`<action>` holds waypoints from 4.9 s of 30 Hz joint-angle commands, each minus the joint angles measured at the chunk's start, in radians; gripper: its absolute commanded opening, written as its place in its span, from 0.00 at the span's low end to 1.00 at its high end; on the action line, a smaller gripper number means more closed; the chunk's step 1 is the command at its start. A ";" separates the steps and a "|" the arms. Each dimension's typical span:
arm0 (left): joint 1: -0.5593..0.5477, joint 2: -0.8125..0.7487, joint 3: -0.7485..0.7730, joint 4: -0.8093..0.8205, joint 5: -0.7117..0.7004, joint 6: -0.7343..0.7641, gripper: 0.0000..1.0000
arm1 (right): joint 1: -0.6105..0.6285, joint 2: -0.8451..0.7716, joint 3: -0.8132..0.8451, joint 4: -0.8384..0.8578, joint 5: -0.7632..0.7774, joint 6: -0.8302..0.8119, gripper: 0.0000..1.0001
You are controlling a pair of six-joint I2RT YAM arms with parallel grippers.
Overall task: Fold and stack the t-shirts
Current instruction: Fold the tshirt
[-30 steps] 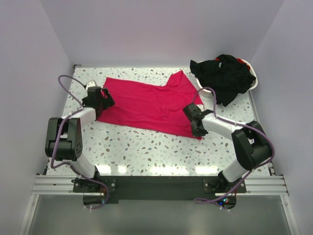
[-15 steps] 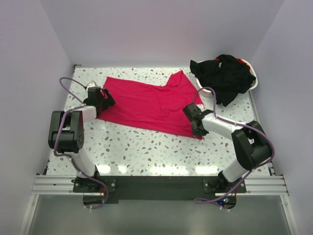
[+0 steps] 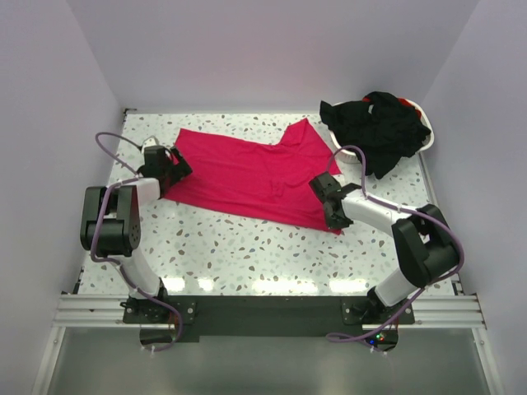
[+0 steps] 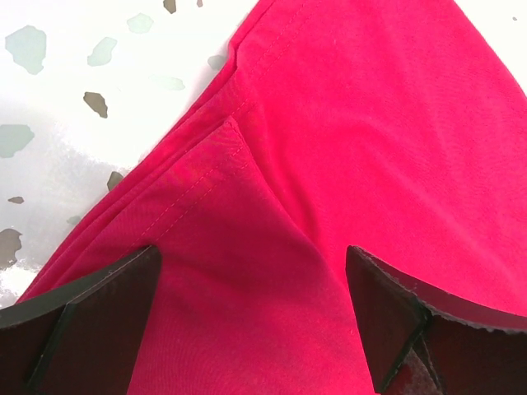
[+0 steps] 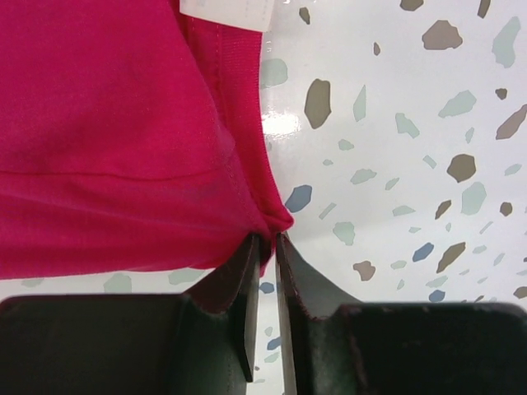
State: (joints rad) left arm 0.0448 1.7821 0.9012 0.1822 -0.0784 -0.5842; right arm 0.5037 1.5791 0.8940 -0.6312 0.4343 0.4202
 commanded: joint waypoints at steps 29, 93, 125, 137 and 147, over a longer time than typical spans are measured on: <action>-0.192 -0.040 -0.050 0.270 0.157 -0.009 1.00 | -0.007 -0.033 0.111 0.498 -0.457 -0.063 0.81; -0.197 -0.284 -0.087 0.191 0.026 0.026 1.00 | -0.039 0.182 0.443 0.398 -0.183 -0.100 0.71; -0.097 -0.009 0.180 0.077 -0.011 0.138 1.00 | -0.185 0.929 1.303 0.254 -0.167 -0.112 0.49; -0.094 0.003 0.191 0.060 -0.026 0.152 1.00 | -0.183 0.975 1.349 0.232 -0.146 -0.127 0.40; -0.080 0.011 0.217 0.020 -0.058 0.176 1.00 | -0.188 1.004 1.379 0.209 -0.123 -0.133 0.28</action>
State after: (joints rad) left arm -0.0483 1.7847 1.0679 0.2073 -0.1120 -0.4435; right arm 0.3210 2.5660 2.2234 -0.4057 0.2924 0.2993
